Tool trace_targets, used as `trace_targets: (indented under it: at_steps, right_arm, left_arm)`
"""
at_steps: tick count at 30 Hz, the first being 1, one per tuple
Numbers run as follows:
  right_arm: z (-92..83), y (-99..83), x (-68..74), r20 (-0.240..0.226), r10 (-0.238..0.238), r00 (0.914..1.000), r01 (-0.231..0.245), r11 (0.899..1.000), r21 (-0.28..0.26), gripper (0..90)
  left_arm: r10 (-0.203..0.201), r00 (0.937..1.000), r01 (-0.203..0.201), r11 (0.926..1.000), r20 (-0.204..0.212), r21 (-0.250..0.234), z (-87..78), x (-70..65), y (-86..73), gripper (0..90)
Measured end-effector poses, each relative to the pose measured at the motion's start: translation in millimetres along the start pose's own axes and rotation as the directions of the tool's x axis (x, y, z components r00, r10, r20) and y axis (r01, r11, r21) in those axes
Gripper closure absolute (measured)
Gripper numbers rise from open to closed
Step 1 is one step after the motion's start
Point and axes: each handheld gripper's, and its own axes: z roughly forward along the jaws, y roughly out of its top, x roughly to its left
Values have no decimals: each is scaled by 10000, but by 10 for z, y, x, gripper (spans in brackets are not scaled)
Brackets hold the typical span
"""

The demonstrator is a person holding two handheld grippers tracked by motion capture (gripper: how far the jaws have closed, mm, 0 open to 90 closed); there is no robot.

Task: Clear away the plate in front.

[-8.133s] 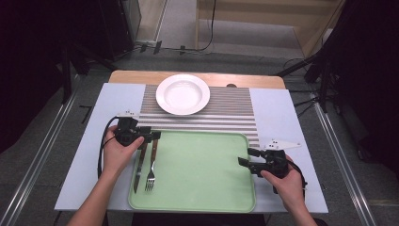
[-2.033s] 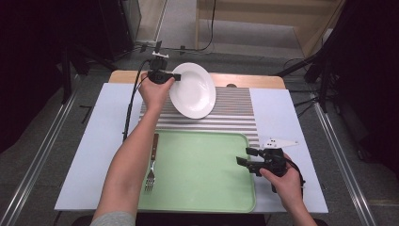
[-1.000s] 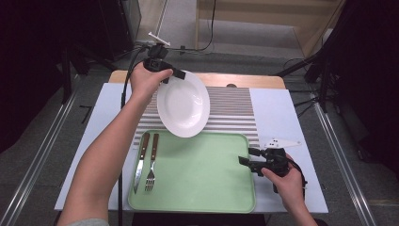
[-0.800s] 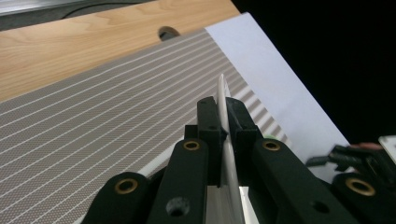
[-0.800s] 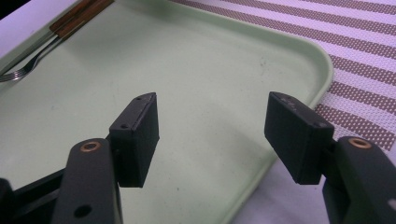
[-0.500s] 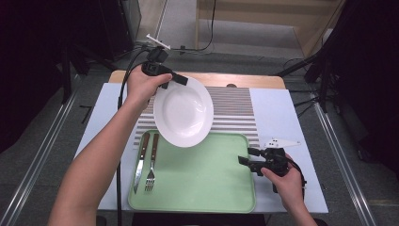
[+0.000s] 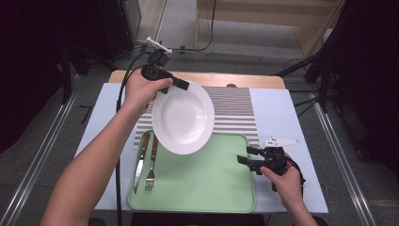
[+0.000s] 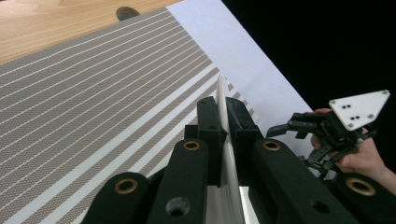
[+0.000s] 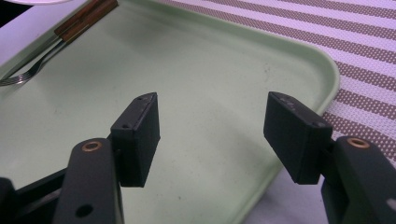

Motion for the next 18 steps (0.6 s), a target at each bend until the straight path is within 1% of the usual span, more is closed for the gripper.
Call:
trace_targets:
  at_steps: [1,3,5,9,10,12,13,14,16,18]
  right_arm:
    - [2,4,2,-8,-12,10000,12,10000,11,353]
    - [11,13,1,-25,-63,10000,63,10000,-13,353]
    - [17,22,5,-72,-62,10000,62,10000,9,353]
    - [32,35,3,-119,-84,9999,85,10000,26,353]
    - [34,39,3,-119,-79,9999,79,10000,14,353]
    - [40,45,1,-137,-110,9998,109,9999,-46,353]
    - [41,47,1,-144,-99,9998,99,9999,-40,353]
    - [44,46,-4,-165,-118,9998,118,9999,-25,353]
    - [49,42,-13,-199,-93,9998,94,10000,15,353]
    - [46,40,-19,-176,-78,9998,78,10000,16,353]
  left_arm:
    - [41,10000,-41,10000,70,-33,1,-17,-13,860]
    - [-32,10000,33,10000,57,-91,11,-45,-31,860]
    - [84,9999,-84,10000,64,-9,29,-81,-58,860]
    - [151,9997,-152,9999,192,42,79,-122,-107,860]
    - [208,9994,-210,9997,264,98,97,-132,-121,860]
    - [179,9986,-193,9994,490,278,139,-148,-141,860]
    - [142,9974,-169,9991,708,378,177,-154,-158,860]
    - [165,9969,-200,9988,775,443,200,-162,-171,860]
    - [292,9967,-321,9988,754,367,240,-195,-194,860]
    - [457,9960,-491,9979,770,433,277,-224,-215,860]
